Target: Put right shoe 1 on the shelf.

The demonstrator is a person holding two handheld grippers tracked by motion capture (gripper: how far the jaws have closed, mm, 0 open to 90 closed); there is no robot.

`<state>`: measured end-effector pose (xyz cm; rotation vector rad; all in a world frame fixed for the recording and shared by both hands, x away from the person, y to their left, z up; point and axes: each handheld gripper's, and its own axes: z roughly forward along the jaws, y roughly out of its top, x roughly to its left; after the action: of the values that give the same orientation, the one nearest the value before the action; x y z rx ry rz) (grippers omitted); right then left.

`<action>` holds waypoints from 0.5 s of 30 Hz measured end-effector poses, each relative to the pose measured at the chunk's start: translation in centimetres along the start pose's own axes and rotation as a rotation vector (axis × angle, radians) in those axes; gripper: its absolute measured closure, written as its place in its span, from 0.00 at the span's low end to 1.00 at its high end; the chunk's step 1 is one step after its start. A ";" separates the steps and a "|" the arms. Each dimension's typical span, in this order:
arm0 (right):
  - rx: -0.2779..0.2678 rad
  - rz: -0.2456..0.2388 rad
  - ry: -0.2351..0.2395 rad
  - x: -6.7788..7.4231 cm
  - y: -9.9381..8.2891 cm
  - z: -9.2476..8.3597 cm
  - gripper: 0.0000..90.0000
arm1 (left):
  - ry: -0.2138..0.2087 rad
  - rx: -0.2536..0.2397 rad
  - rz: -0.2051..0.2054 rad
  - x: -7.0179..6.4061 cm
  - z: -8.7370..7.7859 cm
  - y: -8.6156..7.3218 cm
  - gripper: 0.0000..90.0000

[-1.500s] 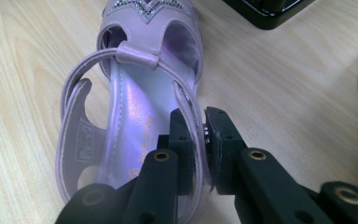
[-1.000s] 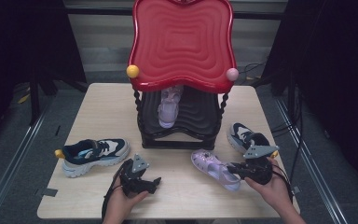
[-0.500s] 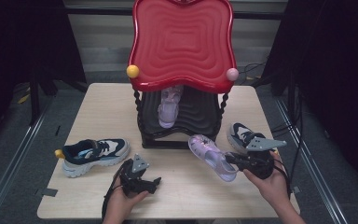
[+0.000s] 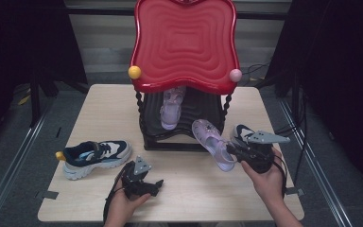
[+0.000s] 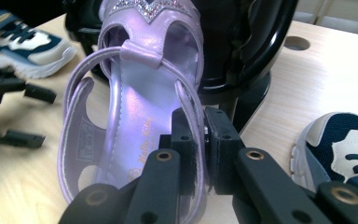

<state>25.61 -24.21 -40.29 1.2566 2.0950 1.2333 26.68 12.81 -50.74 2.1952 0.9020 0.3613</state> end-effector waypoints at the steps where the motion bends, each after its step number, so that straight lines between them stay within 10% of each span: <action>1: -0.005 0.007 -0.004 0.1 0.1 0.1 0.92 | 0.001 0.000 0.001 0.0 0.0 0.0 0.14; 15: -0.076 0.064 -0.132 1.1 1.2 1.4 0.92 | 0.000 -0.001 0.003 0.0 0.0 0.0 0.14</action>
<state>26.62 -22.31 -39.93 1.3428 1.9116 1.2105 26.70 12.81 -50.74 2.1954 0.8990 0.3632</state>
